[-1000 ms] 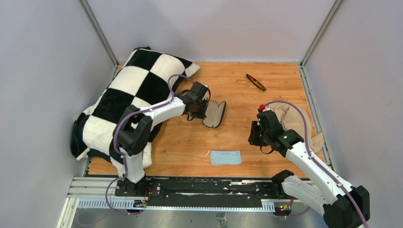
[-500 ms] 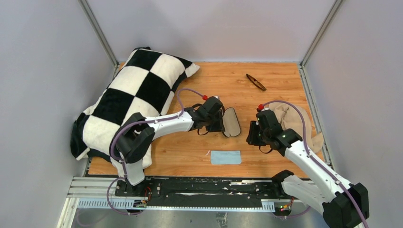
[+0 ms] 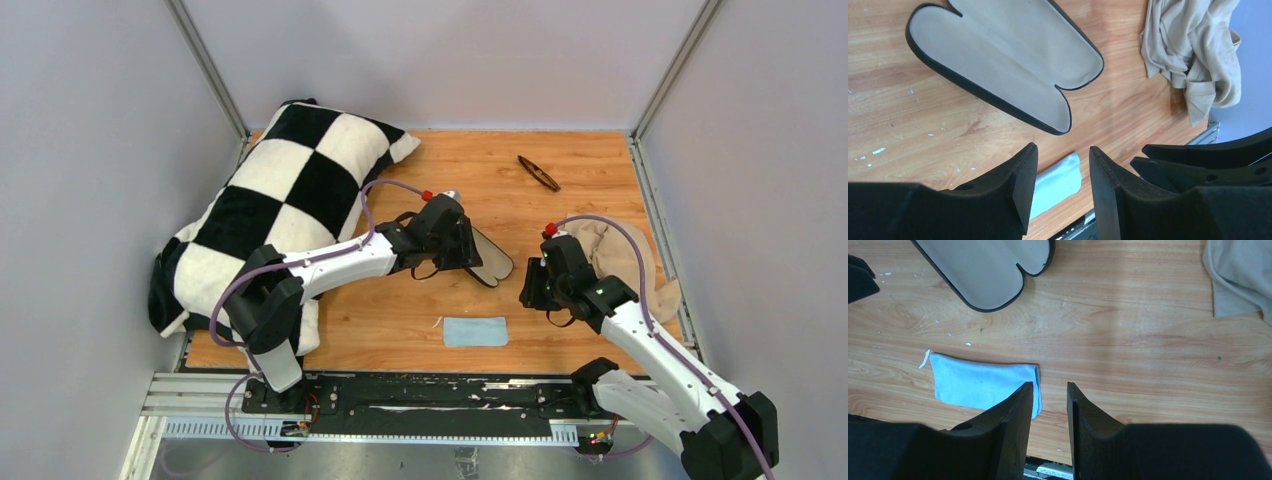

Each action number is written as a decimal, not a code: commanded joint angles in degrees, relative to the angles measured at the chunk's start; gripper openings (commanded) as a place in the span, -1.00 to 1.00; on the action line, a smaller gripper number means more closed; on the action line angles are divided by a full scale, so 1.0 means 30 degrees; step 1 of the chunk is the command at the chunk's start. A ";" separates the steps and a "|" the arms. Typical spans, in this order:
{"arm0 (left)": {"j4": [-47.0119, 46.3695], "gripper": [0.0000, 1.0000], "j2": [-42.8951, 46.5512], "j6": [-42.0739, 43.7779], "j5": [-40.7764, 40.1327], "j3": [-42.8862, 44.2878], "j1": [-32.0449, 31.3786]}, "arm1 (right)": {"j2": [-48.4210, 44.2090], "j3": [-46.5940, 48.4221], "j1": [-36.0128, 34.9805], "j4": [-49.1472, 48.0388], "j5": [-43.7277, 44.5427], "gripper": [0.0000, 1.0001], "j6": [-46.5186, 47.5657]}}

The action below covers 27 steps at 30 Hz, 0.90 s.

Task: Organize the sunglasses
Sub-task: Adjust the sunglasses case at the center of the board, then pick up the glasses cleaning cloth from the center of the board.

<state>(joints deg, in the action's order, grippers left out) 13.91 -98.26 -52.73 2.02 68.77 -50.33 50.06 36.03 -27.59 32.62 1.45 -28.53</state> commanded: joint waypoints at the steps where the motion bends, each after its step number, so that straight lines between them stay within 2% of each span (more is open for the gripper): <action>1: 0.0873 -0.05 0.0152 0.0775 -0.0591 0.0779 0.0072 | -0.0247 -0.0138 0.0314 0.0396 0.0013 -0.27 -0.0011; 11: 0.2068 -0.06 -0.0327 0.2070 -0.0645 0.2287 0.1199 | -0.0576 -0.0649 0.0308 0.0581 -0.0178 -0.25 0.0011; 17: 0.3606 -0.06 -0.0330 0.3553 -0.0644 0.2850 0.1920 | -0.0210 -0.1348 0.0291 0.0539 -0.2411 -0.24 -0.0201; 19: 0.3089 -0.06 0.0292 0.3626 -0.0471 0.1804 0.1893 | 0.0137 -0.1762 0.0277 0.0245 -0.3371 -0.24 -0.0380; 23: 0.0667 -0.04 0.2443 0.2485 0.0163 -0.2425 0.1289 | 0.1052 -0.2743 0.0221 -0.1061 -0.5006 -0.24 -0.0872; 27: -0.0499 -0.03 0.3977 0.0725 0.0166 -0.5724 0.0253 | 0.2124 -0.3088 -0.0002 -0.1927 -0.5309 -0.24 -0.0959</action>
<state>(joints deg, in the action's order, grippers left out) 16.88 -90.70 -45.89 1.76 58.41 -46.81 54.22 28.18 -27.59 29.78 -10.81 -30.28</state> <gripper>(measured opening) 0.482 0.380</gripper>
